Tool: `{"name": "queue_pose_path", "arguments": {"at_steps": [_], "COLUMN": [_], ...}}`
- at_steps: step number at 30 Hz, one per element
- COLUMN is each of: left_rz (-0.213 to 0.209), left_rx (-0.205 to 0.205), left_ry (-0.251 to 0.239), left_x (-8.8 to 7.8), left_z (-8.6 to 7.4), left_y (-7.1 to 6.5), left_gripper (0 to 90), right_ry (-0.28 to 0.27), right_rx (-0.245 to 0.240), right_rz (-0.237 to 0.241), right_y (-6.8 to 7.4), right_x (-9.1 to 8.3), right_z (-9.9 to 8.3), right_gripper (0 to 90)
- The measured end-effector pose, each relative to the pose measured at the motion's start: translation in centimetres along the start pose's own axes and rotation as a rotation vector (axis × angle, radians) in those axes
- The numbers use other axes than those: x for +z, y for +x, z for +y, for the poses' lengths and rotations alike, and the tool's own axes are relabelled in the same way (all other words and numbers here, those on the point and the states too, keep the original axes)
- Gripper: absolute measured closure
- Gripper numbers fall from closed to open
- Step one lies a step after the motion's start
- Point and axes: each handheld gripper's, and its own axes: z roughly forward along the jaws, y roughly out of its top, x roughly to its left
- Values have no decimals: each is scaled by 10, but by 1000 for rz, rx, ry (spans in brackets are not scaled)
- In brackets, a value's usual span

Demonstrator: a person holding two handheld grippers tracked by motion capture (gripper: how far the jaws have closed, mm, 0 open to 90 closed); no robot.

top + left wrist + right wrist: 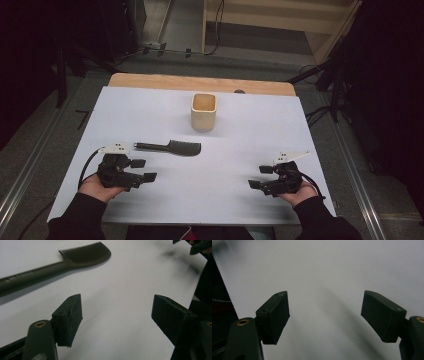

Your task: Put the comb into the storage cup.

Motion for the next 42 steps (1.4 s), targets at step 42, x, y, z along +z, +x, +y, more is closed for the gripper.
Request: {"name": "queue_pose_path", "arguments": {"at_steps": [42], "left_rz": [88], "left_rx": [-43], "left_ry": [-21], "left_x": [0], "left_z": [58], "left_y": [26], "left_gripper": [237], "right_ry": [1], "right_rx": [-1], "right_rz": [-9], "right_y": [-1], "right_x": [-1], "right_z": [-1], "right_gripper": [210]}}
